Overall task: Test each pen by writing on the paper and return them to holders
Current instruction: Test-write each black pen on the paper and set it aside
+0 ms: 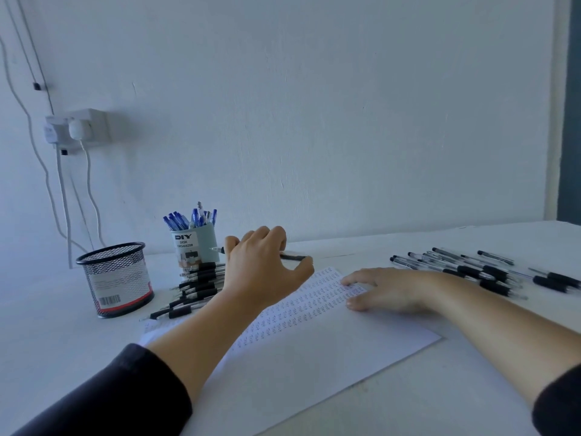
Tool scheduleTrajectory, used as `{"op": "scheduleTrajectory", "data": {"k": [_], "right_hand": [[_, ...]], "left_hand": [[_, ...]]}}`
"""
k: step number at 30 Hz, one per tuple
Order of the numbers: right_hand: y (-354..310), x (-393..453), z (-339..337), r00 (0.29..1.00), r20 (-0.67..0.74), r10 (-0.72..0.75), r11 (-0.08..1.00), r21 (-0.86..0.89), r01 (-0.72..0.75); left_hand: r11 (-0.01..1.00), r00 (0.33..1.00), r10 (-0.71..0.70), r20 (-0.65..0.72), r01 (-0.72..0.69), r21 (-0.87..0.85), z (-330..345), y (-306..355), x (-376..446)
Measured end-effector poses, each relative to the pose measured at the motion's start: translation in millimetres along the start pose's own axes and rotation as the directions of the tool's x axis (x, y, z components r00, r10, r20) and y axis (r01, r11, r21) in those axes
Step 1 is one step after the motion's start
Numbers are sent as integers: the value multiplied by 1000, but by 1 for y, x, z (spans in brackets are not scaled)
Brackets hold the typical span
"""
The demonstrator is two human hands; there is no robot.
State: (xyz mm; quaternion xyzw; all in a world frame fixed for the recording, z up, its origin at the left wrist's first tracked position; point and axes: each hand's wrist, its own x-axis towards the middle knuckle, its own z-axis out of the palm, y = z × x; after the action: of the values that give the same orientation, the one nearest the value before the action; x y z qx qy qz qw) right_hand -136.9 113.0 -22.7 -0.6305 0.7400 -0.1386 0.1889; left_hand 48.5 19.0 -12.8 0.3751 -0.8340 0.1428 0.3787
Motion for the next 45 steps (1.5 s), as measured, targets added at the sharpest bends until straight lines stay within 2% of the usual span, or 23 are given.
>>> {"op": "scheduleTrajectory", "data": {"k": [2, 4, 7, 9, 11, 12, 13, 15, 16, 18, 25, 32, 45], "right_hand": [[0, 0, 0, 1000, 4, -7, 1000, -13, 7], [0, 0, -2, 1000, 18, -13, 1000, -18, 13], [-1, -4, -5, 999, 50, -21, 1000, -17, 22], [0, -6, -8, 999, 47, -11, 1000, -20, 12], [1, -8, -10, 1000, 28, 2, 1000, -21, -2], [2, -9, -10, 1000, 21, 9, 1000, -16, -8], [3, -9, -9, 1000, 15, 17, 1000, -10, -17], [3, -9, -9, 999, 12, 33, 999, -9, -33], [2, -10, -9, 999, 12, 39, 999, -15, -39], [2, -10, -10, 999, 8, 43, 999, -28, -43], [3, -7, -6, 996, 4, 89, 995, 47, -89], [2, -7, -6, 994, 13, 104, 992, 63, -105], [0, -9, -6, 993, 13, 115, 990, 77, -116]], "left_hand": [[998, 998, 50, 48, -51, 27, 0, 0, 1], [988, 992, 119, 48, -113, -104, 0, 2, -1], [930, 970, 211, -124, -238, -279, 2, 4, -2], [887, 967, 180, -179, -238, -396, -4, 11, -2], [835, 996, 79, -39, -88, -543, -11, 20, -2], [773, 998, 13, 66, 32, -633, -13, 25, -3], [671, 980, -64, 189, 182, -719, -15, 30, -4], [397, 886, -168, 432, 462, -793, -15, 36, -4], [310, 842, -187, 507, 540, -782, -13, 39, -4], [252, 792, -214, 571, 610, -751, -9, 45, -6], [279, 730, -321, 604, 682, -677, 4, 59, -14], [514, 787, -296, 541, 608, -605, 9, 59, -15], [611, 828, -258, 498, 539, -579, 12, 60, -17]]}}
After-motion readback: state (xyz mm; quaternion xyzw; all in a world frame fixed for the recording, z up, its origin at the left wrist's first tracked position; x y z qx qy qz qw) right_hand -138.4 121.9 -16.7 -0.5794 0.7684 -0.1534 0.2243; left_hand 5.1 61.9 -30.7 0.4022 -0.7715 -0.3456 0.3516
